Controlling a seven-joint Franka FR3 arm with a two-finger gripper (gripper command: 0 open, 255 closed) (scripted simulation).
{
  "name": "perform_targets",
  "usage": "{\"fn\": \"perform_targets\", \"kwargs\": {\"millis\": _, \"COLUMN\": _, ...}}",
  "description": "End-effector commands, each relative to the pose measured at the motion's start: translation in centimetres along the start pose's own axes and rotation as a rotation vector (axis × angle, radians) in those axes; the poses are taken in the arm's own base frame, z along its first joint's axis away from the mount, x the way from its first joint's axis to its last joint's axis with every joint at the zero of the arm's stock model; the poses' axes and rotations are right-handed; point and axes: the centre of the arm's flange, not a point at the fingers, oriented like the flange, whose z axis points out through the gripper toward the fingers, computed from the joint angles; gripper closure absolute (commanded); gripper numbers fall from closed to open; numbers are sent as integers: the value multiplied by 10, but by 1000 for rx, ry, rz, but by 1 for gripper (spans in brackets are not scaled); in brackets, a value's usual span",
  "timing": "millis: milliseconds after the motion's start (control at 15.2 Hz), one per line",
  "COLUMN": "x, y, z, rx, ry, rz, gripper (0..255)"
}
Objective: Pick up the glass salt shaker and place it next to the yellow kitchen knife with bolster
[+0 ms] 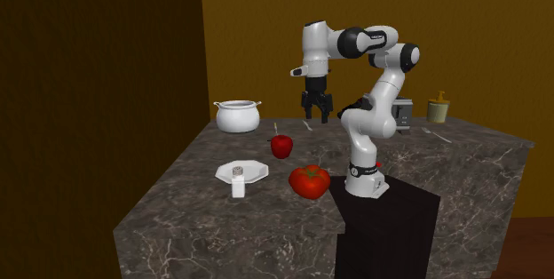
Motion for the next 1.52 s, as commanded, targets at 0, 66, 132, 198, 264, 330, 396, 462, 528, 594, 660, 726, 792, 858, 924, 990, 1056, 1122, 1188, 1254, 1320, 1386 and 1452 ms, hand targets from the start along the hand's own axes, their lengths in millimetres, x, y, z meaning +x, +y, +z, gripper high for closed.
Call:
{"fn": "perform_targets", "kwargs": {"millis": 0, "x": 0, "y": 0, "z": 0, "rx": 0, "ry": 0, "rz": 0, "gripper": 0}}
{"fn": "perform_targets", "kwargs": {"millis": 66, "x": 12, "y": -1, "z": 3, "rx": -2, "ry": 2, "rz": -2, "gripper": 0}}
{"fn": "perform_targets", "kwargs": {"millis": 132, "x": 25, "y": -1, "z": 6, "rx": -4, "ry": 5, "rz": -5, "gripper": 0}}
{"fn": "perform_targets", "kwargs": {"millis": 198, "x": 37, "y": -2, "z": 9, "rx": -6, "ry": 7, "rz": -7, "gripper": 0}}
{"fn": "perform_targets", "kwargs": {"millis": 264, "x": 50, "y": -3, "z": 11, "rx": -8, "ry": 10, "rz": -9, "gripper": 0}}
{"fn": "perform_targets", "kwargs": {"millis": 330, "x": 63, "y": -3, "z": 14, "rx": -10, "ry": 12, "rz": -12, "gripper": 0}}
{"fn": "perform_targets", "kwargs": {"millis": 396, "x": 75, "y": -4, "z": 17, "rx": -11, "ry": 15, "rz": -14, "gripper": 0}}
{"fn": "perform_targets", "kwargs": {"millis": 462, "x": 88, "y": -5, "z": 19, "rx": -13, "ry": 17, "rz": -17, "gripper": 0}}
{"fn": "perform_targets", "kwargs": {"millis": 528, "x": 100, "y": -6, "z": 22, "rx": -15, "ry": 20, "rz": -19, "gripper": 0}}
{"fn": "perform_targets", "kwargs": {"millis": 594, "x": 113, "y": -7, "z": 25, "rx": -17, "ry": 22, "rz": -21, "gripper": 0}}
{"fn": "perform_targets", "kwargs": {"millis": 660, "x": 125, "y": -8, "z": 27, "rx": -19, "ry": 25, "rz": -24, "gripper": 0}}
{"fn": "perform_targets", "kwargs": {"millis": 726, "x": 138, "y": -8, "z": 30, "rx": -21, "ry": 27, "rz": -26, "gripper": 0}}
{"fn": "perform_targets", "kwargs": {"millis": 792, "x": 150, "y": -9, "z": 33, "rx": -23, "ry": 30, "rz": -28, "gripper": 0}}
{"fn": "perform_targets", "kwargs": {"millis": 858, "x": 163, "y": -10, "z": 35, "rx": -25, "ry": 32, "rz": -31, "gripper": 0}}
{"fn": "perform_targets", "kwargs": {"millis": 924, "x": 175, "y": -11, "z": 38, "rx": -27, "ry": 35, "rz": -33, "gripper": 0}}
{"fn": "perform_targets", "kwargs": {"millis": 990, "x": 188, "y": -12, "z": 40, "rx": -29, "ry": 37, "rz": -35, "gripper": 0}}
{"fn": "perform_targets", "kwargs": {"millis": 1056, "x": 200, "y": -13, "z": 42, "rx": -30, "ry": 40, "rz": -38, "gripper": 0}}
{"fn": "perform_targets", "kwargs": {"millis": 1122, "x": 213, "y": -14, "z": 45, "rx": -32, "ry": 42, "rz": -40, "gripper": 0}}
{"fn": "perform_targets", "kwargs": {"millis": 1188, "x": 226, "y": -15, "z": 47, "rx": -34, "ry": 45, "rz": -42, "gripper": 0}}
{"fn": "perform_targets", "kwargs": {"millis": 1254, "x": 238, "y": -16, "z": 50, "rx": -36, "ry": 47, "rz": -45, "gripper": 0}}
{"fn": "perform_targets", "kwargs": {"millis": 1320, "x": 251, "y": -18, "z": 52, "rx": -38, "ry": 50, "rz": -47, "gripper": 0}}
{"fn": "perform_targets", "kwargs": {"millis": 1386, "x": 263, "y": -19, "z": 54, "rx": -40, "ry": 52, "rz": -50, "gripper": 0}}
{"fn": "perform_targets", "kwargs": {"millis": 1452, "x": 276, "y": -20, "z": 56, "rx": -42, "ry": 55, "rz": -52, "gripper": 0}}
